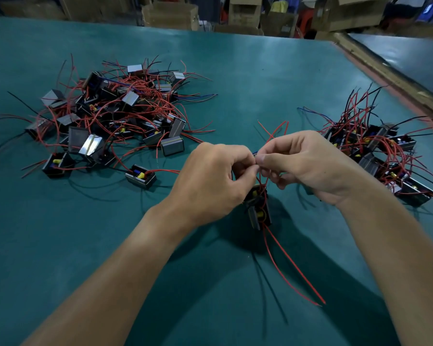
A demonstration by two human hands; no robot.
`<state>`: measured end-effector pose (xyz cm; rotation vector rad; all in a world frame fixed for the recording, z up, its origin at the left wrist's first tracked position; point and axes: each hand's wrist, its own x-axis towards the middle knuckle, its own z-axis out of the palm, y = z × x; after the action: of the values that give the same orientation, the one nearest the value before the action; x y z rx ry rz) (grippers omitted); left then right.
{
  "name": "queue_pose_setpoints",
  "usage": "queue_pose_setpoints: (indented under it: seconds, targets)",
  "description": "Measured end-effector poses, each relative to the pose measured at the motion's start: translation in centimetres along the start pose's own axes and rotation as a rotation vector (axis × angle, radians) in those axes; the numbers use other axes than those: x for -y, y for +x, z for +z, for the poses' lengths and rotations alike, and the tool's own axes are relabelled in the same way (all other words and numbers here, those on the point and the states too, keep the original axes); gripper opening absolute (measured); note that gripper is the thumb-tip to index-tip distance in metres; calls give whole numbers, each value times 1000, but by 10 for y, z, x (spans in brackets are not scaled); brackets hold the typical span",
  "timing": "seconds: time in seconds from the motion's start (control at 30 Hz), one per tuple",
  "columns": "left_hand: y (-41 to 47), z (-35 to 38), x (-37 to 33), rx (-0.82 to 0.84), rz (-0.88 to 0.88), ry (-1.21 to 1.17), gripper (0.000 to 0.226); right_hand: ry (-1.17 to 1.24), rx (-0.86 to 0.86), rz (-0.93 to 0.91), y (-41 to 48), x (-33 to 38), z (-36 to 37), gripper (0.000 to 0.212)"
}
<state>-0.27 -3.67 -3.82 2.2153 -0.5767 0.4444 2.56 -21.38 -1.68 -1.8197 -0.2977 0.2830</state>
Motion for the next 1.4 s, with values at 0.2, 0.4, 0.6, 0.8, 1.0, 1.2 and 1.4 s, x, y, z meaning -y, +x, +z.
queue_pose_setpoints:
  seconds: [0.2,0.4,0.6,0.8,1.0,1.2,1.4]
  targets:
    - [7,-1,1,111,-344,-477,23,-208,-63,-334,2,-4,5,18]
    - [9,-5,6,171,-527,-708,20,-162,-73,-359,3,-6,5,11]
    - [8,-4,6,117,-442,-657,17,4,19,-220,0,-4,0,11]
    - [9,-5,8,139,-436,-671,15,85,66,-165,-2,2,-4,19]
    - [9,-7,6,129,-426,-657,18,58,38,-177,-2,1,0,12]
    - [9,-8,4,123,-393,-639,14,170,70,-128,-3,3,-3,12]
    - [8,-7,6,106,-351,-584,17,119,32,-108,-3,2,0,4]
